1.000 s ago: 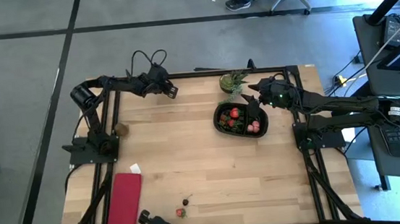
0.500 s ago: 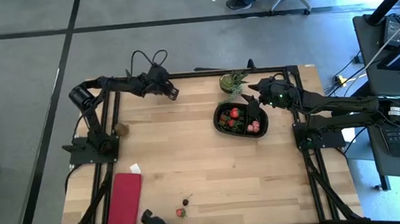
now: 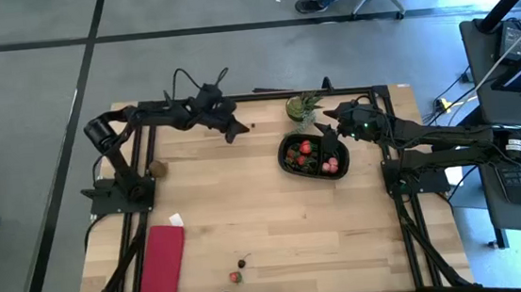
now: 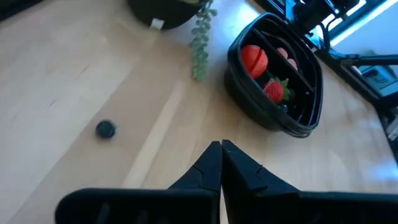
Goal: Pick and placing Produce into tupperware
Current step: Put the blueberry into the of the black bin
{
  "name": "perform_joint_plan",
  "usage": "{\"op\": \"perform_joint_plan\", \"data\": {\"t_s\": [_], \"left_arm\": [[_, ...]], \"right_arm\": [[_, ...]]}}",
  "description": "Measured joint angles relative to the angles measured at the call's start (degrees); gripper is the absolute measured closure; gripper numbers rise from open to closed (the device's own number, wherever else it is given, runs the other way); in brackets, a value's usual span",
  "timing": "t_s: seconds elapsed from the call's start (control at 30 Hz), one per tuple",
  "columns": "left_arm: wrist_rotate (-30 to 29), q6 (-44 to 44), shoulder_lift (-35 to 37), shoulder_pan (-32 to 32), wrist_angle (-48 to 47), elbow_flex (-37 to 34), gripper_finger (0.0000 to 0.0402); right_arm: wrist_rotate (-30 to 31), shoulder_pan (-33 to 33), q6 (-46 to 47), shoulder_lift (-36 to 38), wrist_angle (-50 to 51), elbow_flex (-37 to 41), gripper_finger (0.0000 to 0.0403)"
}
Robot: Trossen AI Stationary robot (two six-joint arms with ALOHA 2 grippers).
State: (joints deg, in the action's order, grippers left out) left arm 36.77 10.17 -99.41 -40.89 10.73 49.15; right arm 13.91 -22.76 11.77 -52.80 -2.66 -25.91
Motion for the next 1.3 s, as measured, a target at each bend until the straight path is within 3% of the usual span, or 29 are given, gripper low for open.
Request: {"op": "perform_joint_plan", "data": {"t_s": [0.37, 0.5, 0.63, 0.8, 1.03, 1.17, 1.3], "left_arm": [[-8.9, -3.1, 0.0, 5.1, 9.2, 0.1, 0.0376], [-8.8, -6.1, 0.0, 5.2, 10.0, 0.8, 0.0358], [-9.0, -6.3, 0.0, 5.2, 10.0, 2.2, 0.0311], [-9.5, -9.9, 0.1, 4.6, 9.8, 3.0, 0.0222], [-26.2, -13.0, 0.1, 3.8, 7.5, 3.0, 0.0135], [-32.8, -15.9, 0.1, 3.8, 7.4, 3.0, 0.0122], [-35.2, -15.0, 0.1, 3.8, 7.3, 3.0, 0.0124]], "right_arm": [[0.0, 0.0, 0.2, 0.0, 1.4, 0.0, 0.0135], [0.0, 0.0, 0.1, 0.0, 1.4, 0.0, 0.0135], [0.0, 0.0, 0.0, 0.0, 1.3, 0.0, 0.0135], [0.0, 0.0, 0.0, 0.0, 1.4, 0.0, 0.0135], [0.0, 0.0, -0.1, 0.0, 1.4, 0.0, 0.0135], [0.0, 0.0, -0.1, 0.0, 1.4, 0.0, 0.0135], [0.0, 0.0, -0.2, 0.0, 1.6, 0.0, 0.0135]]}}
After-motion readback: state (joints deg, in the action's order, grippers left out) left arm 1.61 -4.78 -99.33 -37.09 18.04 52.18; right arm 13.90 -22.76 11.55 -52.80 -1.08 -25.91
